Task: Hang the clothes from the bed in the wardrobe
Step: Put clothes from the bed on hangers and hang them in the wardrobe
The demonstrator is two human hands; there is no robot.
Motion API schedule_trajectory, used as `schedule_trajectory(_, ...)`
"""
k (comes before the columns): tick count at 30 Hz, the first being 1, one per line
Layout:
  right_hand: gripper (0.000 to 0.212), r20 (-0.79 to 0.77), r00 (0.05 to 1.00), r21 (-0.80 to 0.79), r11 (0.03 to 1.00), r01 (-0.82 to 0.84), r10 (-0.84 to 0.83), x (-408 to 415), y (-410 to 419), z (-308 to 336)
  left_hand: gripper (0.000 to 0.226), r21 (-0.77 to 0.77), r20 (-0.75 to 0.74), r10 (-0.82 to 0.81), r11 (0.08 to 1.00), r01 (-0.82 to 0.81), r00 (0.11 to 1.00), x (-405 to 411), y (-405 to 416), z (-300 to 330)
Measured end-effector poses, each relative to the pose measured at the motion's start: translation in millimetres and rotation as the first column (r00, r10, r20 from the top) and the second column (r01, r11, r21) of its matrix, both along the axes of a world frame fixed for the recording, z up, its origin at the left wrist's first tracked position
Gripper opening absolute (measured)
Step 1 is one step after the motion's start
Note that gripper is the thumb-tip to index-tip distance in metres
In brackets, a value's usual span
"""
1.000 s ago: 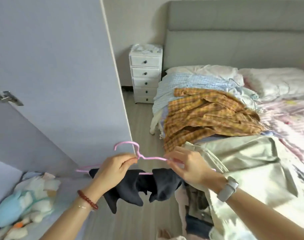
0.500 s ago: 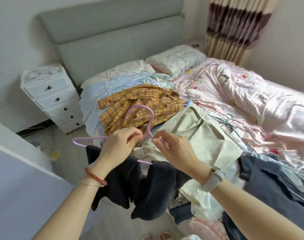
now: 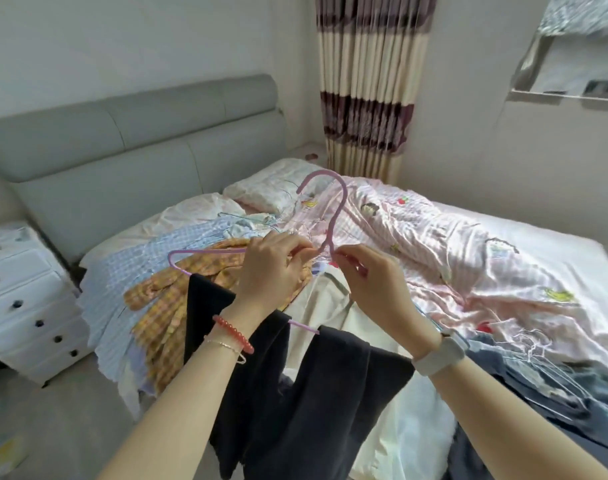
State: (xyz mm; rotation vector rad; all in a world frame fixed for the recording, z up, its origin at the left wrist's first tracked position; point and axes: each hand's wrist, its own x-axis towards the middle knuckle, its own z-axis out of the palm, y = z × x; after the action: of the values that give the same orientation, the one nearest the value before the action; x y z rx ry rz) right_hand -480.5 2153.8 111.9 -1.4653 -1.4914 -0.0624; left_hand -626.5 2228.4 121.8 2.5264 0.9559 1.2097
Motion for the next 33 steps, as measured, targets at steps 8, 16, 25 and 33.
schedule_trajectory(8,0.012,-0.111,0.975,0.016,0.981,0.193,-0.19,103.9,54.4,11.8,0.018,-0.048,0.027,-0.052,0.997,0.053,0.998,118.6,62.4,20.6)
schedule_trajectory(16,0.015,-0.213,0.928,-0.097,0.952,0.292,-0.306,233.0,134.0,-54.5,0.033,-0.103,-0.2,0.047,0.992,-0.069,0.979,253.8,130.4,-34.3)
schedule_trajectory(25,0.034,0.047,0.934,-0.686,0.668,0.287,-0.353,292.7,179.2,-239.7,0.071,-0.493,-0.782,-0.164,0.754,-0.434,0.602,219.1,113.4,-242.0)
schedule_trajectory(33,0.062,0.028,0.967,-0.901,0.412,0.134,-0.253,282.9,172.0,-318.1,0.099,-0.523,-0.839,-0.261,0.628,-0.577,0.477,195.4,96.3,-326.5)
